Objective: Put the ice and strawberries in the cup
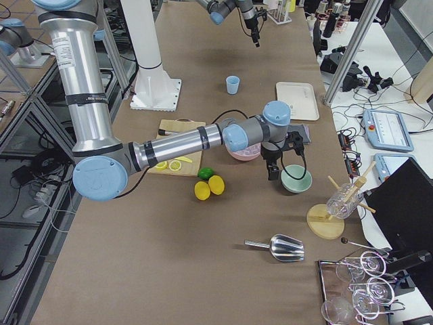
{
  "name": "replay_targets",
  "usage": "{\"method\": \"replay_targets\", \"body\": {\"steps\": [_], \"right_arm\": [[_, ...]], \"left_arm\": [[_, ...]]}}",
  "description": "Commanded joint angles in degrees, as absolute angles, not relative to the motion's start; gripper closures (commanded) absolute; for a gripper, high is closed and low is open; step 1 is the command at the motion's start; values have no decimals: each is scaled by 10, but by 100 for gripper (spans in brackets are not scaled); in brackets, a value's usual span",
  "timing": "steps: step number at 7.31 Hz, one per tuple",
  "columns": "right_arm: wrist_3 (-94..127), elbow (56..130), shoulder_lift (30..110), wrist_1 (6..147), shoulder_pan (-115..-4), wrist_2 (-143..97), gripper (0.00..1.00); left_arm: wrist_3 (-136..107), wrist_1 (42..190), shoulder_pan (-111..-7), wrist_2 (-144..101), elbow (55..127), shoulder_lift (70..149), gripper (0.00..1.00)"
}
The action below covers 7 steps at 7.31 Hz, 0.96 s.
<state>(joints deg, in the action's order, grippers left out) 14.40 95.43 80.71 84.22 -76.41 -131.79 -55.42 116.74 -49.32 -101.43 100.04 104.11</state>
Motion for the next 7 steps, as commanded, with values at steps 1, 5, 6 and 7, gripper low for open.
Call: {"method": "replay_targets", "body": {"steps": [1, 5, 6, 7], "right_arm": [[46, 917, 830, 843, -819, -1317, 1], [9, 911, 864, 840, -863, -1319, 0], [10, 910, 862, 841, -862, -1317, 1], [10, 905, 859, 841, -862, -1317, 0]], "left_arm": [[-543, 1179, -539, -1015, 986, 983, 2], [-235, 1172, -739, -1192, 962, 861, 2], [-177, 1152, -812, -1263, 948, 858, 2], [-100, 1104, -863, -1303, 945, 860, 2]]}}
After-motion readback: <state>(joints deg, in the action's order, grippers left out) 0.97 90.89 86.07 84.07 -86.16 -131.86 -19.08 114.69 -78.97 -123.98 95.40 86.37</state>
